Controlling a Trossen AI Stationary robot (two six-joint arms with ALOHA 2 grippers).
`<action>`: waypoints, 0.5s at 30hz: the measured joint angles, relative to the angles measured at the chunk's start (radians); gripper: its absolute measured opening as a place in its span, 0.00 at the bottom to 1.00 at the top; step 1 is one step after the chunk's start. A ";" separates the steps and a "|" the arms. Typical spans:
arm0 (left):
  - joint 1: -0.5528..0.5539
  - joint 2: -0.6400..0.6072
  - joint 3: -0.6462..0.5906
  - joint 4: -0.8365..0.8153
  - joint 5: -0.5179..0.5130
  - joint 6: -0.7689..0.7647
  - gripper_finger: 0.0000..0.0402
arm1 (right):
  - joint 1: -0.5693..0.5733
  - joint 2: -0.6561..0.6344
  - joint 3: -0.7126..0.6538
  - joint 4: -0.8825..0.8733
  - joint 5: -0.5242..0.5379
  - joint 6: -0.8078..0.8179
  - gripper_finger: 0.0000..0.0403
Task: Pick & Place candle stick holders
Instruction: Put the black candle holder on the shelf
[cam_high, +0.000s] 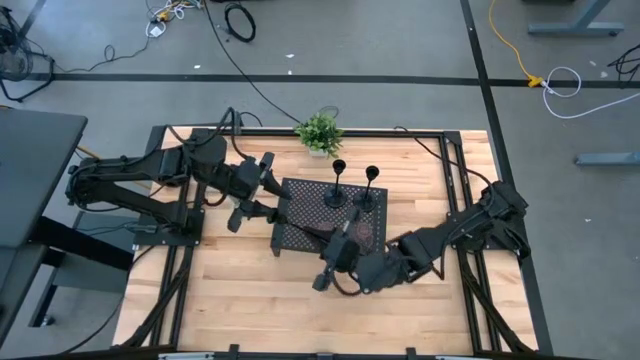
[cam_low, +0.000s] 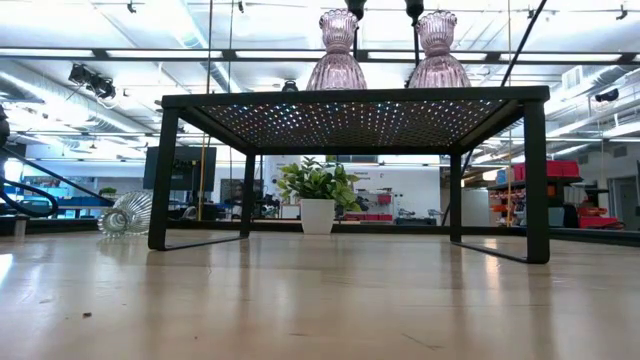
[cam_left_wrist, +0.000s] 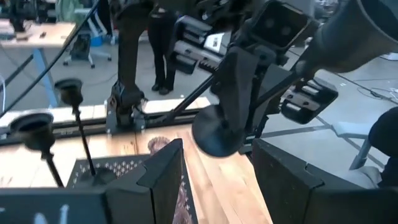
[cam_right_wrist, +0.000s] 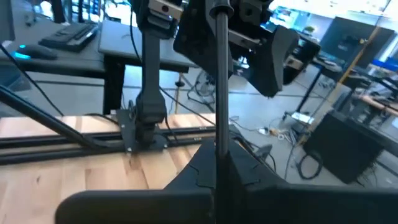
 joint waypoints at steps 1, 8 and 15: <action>0.000 0.000 0.000 0.007 0.003 0.008 0.49 | -0.010 0.000 0.000 0.013 -0.021 -0.011 0.00; 0.000 0.000 0.000 0.048 0.007 0.061 0.49 | -0.065 -0.005 0.000 0.081 -0.079 -0.077 0.00; 0.000 0.000 0.000 0.120 0.008 0.096 0.49 | -0.114 -0.022 0.000 0.159 -0.194 -0.141 0.00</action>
